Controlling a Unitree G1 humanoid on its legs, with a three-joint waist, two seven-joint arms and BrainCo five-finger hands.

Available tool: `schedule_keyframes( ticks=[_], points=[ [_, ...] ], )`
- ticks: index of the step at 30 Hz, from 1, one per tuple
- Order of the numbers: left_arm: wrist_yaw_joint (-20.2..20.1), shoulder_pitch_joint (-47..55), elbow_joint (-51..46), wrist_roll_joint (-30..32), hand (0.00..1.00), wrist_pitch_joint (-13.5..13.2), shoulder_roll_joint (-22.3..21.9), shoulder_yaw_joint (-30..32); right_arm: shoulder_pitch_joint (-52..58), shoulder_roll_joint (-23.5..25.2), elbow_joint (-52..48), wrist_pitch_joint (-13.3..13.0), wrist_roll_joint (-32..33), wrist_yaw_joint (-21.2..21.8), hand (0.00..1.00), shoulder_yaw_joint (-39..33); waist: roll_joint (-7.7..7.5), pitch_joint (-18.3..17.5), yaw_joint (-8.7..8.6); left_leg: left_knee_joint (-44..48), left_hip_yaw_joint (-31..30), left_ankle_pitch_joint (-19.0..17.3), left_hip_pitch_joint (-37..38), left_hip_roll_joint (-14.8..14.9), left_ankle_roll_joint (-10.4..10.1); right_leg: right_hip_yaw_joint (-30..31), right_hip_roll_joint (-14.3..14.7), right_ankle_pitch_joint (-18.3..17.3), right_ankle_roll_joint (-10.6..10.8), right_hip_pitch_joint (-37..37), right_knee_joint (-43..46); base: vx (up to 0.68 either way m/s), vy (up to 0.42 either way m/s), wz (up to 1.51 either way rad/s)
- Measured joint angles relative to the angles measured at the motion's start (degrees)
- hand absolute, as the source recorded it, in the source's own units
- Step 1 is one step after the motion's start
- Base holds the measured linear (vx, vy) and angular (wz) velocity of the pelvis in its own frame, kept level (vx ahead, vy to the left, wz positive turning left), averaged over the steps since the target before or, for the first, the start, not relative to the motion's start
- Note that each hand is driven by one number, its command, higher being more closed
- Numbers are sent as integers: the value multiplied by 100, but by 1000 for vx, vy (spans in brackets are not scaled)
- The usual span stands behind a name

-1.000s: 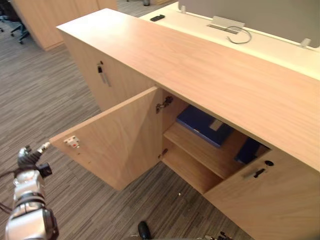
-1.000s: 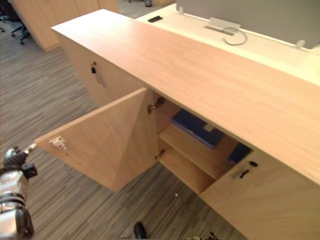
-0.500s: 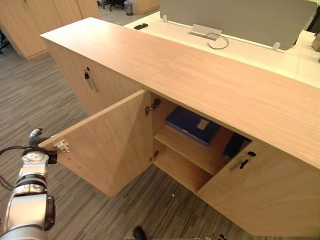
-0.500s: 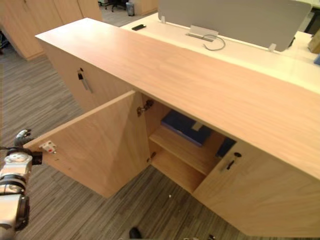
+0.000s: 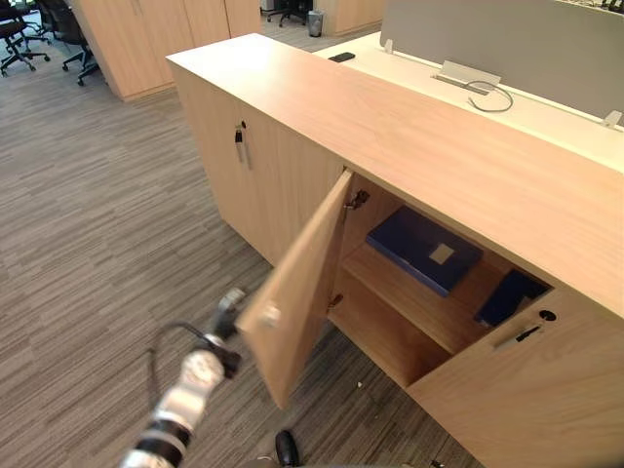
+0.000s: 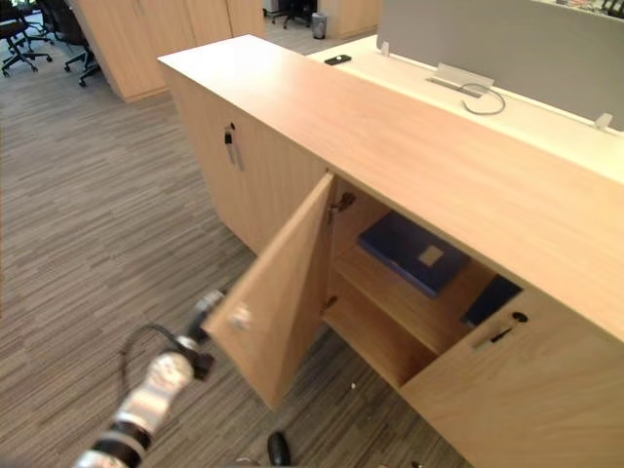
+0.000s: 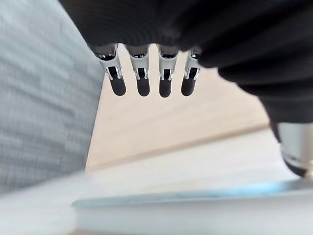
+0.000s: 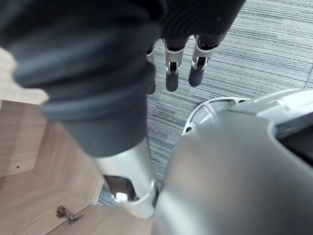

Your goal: Walk over to the cabinet, pick up the folder, carry it to the office cabinet, place the folder inside the office cabinet, then close the office cabinet door

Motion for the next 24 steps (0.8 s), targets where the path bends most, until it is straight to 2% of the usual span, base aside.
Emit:
schedule_keyframes(
  ticks=[2, 4, 10, 16, 19, 22, 24],
  points=[
    [-323, 381, -301, -67, 0, -41, -305, -507, -44, -26, 8, 0, 3, -18, 0, 156, -6, -3, -74, 2, 33, -16, 1, -5, 25, 12, 11, 63, -53, 1, -60, 28, 15, -8],
    [-505, 536, -515, -235, 0, -104, -419, -598, -84, -53, 59, 2, 2, -22, 0, 202, -1, -8, -94, 3, 77, -10, 23, 21, 32, 30, 45, 86, -36, 18, -94, 23, -26, -10],
    [-542, 649, -546, -524, 0, -132, -456, -436, -110, -127, 94, 15, -1, -27, 0, 441, 38, -27, -89, 3, 110, 33, 132, 162, 40, 30, 226, 95, -17, 156, -214, 5, -71, -6],
    [-570, 828, -452, -623, 0, -140, -462, -243, -218, -181, 144, 22, -6, -54, 0, 676, 34, -18, -121, 2, 260, 46, 291, 358, -63, 186, 413, 34, -118, 245, -268, -16, -50, -15],
    [-654, 799, 189, -1422, 0, -87, -461, 38, -258, -210, 143, 41, -14, -55, 0, 843, 35, -24, -162, 0, 481, 29, 432, 467, -153, 387, 510, 16, -143, 288, -341, -64, -39, -41],
    [-706, 797, 1101, -2364, 0, 74, -445, 264, -295, -213, 150, 83, -14, -55, 0, 880, 32, -21, -234, 2, 844, 4, 597, 635, -277, 794, 621, 16, -143, 271, -425, -79, -48, -60],
    [-711, 798, 1427, -2629, 0, 111, -467, 360, -296, -216, 192, 82, -14, -56, 0, 880, 24, -47, -241, 45, 984, -27, 640, 703, -330, 931, 680, 17, -145, 255, -455, -46, -69, -56]
  ],
)
